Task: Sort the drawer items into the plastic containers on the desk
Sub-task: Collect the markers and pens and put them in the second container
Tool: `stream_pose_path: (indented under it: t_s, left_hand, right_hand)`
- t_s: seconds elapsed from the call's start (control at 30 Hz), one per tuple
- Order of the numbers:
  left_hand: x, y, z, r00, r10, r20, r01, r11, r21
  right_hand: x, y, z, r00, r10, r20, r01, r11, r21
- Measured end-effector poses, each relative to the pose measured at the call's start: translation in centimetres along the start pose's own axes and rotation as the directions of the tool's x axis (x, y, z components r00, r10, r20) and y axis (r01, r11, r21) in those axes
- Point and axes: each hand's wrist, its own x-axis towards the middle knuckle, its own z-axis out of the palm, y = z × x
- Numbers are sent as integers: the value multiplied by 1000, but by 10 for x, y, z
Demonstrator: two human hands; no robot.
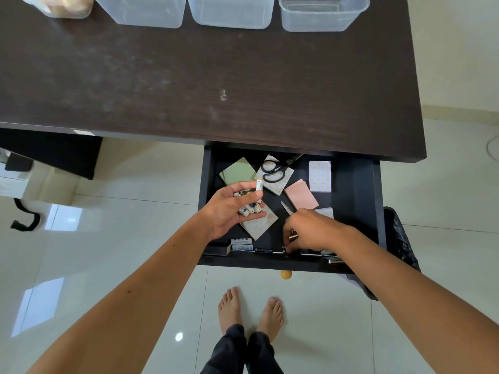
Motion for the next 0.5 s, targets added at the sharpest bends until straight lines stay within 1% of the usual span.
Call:
stream_pose_path:
  t_s: [0.13,0.3,0.4,0.5]
  left_hand:
    - [-1,0,0,1000,-1,5,1,1000,3]
    - [-1,-1,1,1000,-4,-17,4,1000,8]
    - [0,-1,1,1000,-7,-12,7,1000,8]
    - [0,-1,1,1000,-6,-16,7,1000,11]
  right_hand:
    - [-3,1,-3,999,-27,29,24,997,73]
    - [-6,2,-3,998,3,61,-12,989,149]
    - [-5,0,-7,991,1,131,-18,991,130]
    - [-4,-2,-8,982,17,188,-27,998,51]
